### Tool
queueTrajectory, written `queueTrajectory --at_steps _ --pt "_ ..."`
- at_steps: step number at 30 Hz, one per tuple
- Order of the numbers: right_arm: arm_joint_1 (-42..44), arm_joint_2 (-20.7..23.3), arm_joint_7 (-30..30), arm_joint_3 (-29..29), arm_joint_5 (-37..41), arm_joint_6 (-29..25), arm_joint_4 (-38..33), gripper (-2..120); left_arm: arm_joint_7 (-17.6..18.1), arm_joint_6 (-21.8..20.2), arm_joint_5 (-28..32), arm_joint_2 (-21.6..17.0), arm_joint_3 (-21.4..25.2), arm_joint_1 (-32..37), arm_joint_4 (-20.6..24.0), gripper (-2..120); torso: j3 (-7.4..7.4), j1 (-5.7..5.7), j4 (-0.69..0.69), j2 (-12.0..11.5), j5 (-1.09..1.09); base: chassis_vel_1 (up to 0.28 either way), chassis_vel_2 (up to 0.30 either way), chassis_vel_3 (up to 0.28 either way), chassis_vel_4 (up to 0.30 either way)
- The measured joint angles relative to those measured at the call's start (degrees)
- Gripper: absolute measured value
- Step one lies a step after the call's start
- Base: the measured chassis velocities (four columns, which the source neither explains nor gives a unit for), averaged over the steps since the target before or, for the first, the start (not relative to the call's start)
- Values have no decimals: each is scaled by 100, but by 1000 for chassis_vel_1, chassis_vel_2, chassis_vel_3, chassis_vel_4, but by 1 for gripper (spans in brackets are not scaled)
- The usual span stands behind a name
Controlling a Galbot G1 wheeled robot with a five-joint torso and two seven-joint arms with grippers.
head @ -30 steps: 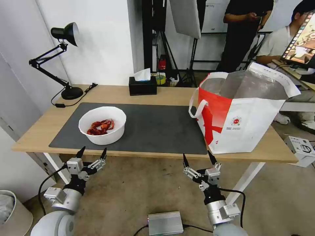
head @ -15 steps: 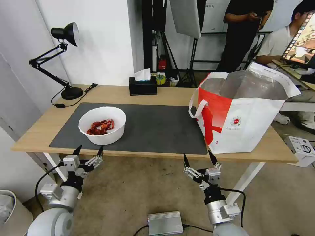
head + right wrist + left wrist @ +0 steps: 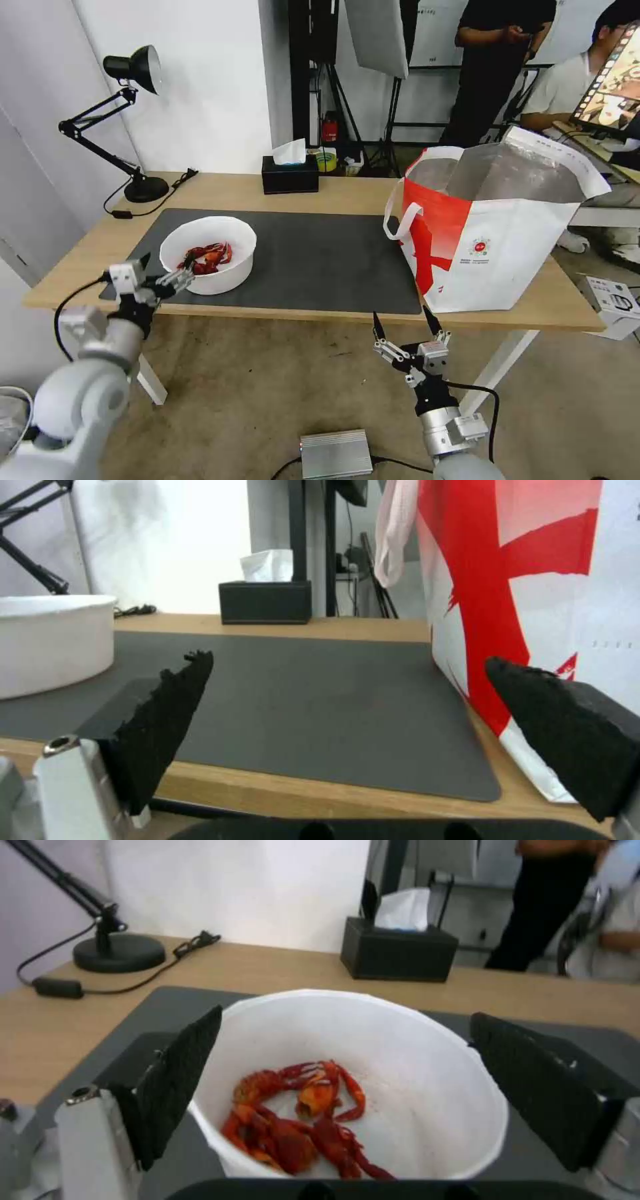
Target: Pick up the trash from the table and place it into the takeout bag.
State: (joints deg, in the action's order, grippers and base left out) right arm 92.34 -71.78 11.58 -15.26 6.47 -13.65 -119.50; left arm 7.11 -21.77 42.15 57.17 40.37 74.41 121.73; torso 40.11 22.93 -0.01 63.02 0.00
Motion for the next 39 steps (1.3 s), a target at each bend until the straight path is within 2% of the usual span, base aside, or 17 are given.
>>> queueTrajectory --at_steps 2,3,6,8,9,10,12,13,15,16,19,20,22,24,27,31,39 --pt "0 0 -1 1 0 0 0 100 -10 -299 195 -346 23 -137 -52 100 0 0 0 0 -1 0 0 0 0" --pt "0 0 -1 1 0 0 0 100 -10 -299 195 -346 23 -137 -52 100 0 0 0 0 -1 0 0 0 0" --pt "0 0 -1 0 0 0 0 100 -65 -672 352 -678 124 -229 -141 100 0 0 0 0 1 0 0 0 0" --pt "0 0 -2 0 0 0 0 100 -249 -1135 632 -1069 204 -410 -341 100 0 0 3 0 0 0 0 0 0" --pt "0 0 -2 0 0 0 0 100 -249 -1135 632 -1069 204 -410 -341 100 0 0 3 0 0 0 0 0 0" --pt "0 0 -2 0 0 -1 0 100 -282 -1371 866 -1226 153 -605 -491 100 0 0 2 0 0 0 0 0 0" --pt "-1 0 -3 0 0 -1 0 100 -279 -1684 1230 -1454 -121 -1042 -855 100 0 0 1 0 -1 0 0 0 0" --pt "-1 0 -3 0 0 -1 0 100 -279 -1684 1230 -1454 -121 -1042 -855 100 0 0 1 0 -1 0 0 0 0" --pt "-1 0 -3 0 0 -1 0 100 -94 -1892 1745 -1658 -588 -1596 -1345 100 0 0 1 0 -1 0 0 0 0" --pt "-1 0 -3 0 0 -1 0 100 -94 -1892 1745 -1658 -588 -1596 -1345 100 0 0 1 0 -1 0 0 0 0" --pt "-1 1 -3 0 1 -1 0 100 68 -2048 2133 -1833 -1209 -2387 -2019 100 1 0 1 0 0 0 0 0 0" --pt "-1 1 -3 0 1 -1 0 100 68 -2048 2133 -1833 -1209 -2387 -2019 100 1 0 1 0 0 0 0 0 0" --pt "-1 0 -3 0 1 -1 0 100 109 -2080 2278 -1853 -1685 -3013 -2438 100 0 0 1 0 0 0 0 0 0" --pt "-1 0 -3 0 0 -1 0 100 112 -2082 2283 -1851 -1810 -3153 -2535 100 0 0 0 0 1 0 0 0 0" --pt "-1 1 -3 0 1 -1 0 100 113 -2082 2273 -1803 -2338 -3687 -2966 100 0 0 0 0 1 0 0 0 0" --pt "-1 1 -3 0 1 -1 0 100 104 -2073 2238 -1744 -2593 -3913 -3244 100 0 -1 0 0 0 0 0 0 0" --pt "-1 0 -3 0 1 -1 0 100 71 -2062 2178 -1674 -2746 -4017 -3484 100 0 0 1 0 1 0 0 0 0"
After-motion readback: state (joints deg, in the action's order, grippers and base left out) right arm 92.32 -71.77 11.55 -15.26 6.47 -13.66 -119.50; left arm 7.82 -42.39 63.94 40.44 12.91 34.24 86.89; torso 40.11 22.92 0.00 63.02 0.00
